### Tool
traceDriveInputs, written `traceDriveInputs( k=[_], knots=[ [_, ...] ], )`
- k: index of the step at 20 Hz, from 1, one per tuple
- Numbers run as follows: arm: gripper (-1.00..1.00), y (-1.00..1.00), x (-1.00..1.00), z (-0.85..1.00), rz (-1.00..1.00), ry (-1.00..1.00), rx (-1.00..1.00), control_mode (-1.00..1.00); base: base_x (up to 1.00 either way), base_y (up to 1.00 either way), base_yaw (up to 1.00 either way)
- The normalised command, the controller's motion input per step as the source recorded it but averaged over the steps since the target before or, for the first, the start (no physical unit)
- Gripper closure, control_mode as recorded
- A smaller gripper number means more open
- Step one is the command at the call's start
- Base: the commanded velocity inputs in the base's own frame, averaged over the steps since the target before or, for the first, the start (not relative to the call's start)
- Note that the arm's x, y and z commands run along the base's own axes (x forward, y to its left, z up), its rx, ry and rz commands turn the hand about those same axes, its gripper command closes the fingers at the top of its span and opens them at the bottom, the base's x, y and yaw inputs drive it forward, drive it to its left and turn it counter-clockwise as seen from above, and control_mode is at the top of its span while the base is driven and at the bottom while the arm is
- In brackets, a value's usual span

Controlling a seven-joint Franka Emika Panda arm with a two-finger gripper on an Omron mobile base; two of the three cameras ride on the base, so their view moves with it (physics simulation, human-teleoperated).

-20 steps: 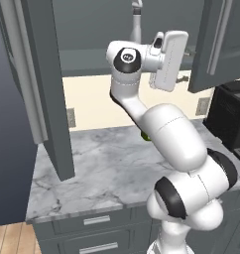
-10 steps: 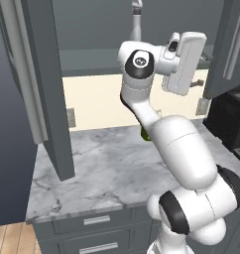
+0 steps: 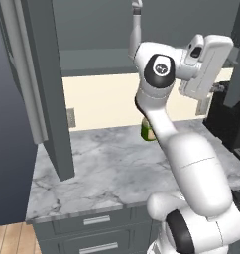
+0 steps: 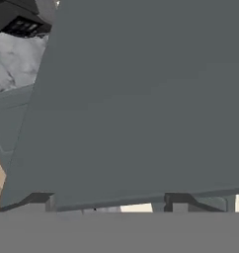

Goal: Pick the spray and dish brush from the cabinet and place them on the counter.

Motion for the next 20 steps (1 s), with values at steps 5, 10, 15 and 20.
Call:
traceDriveInputs(
  k=[5,10,15,20],
  knots=[
    [-1.00,-0.68,-0.35,0.00,0.05,-0.11,0.01,-1.00,0.00,0.00,0.00],
    [-1.00,-0.66,-0.33,0.00,0.05,-0.09,0.00,-1.00,0.00,0.00,0.00],
    [-1.00,-0.67,-0.30,0.00,0.03,-0.09,0.01,-1.00,0.00,0.00,0.00],
    [-1.00,-0.61,-0.28,0.00,0.03,-0.09,0.00,-1.00,0.00,0.00,0.00]
  ],
)
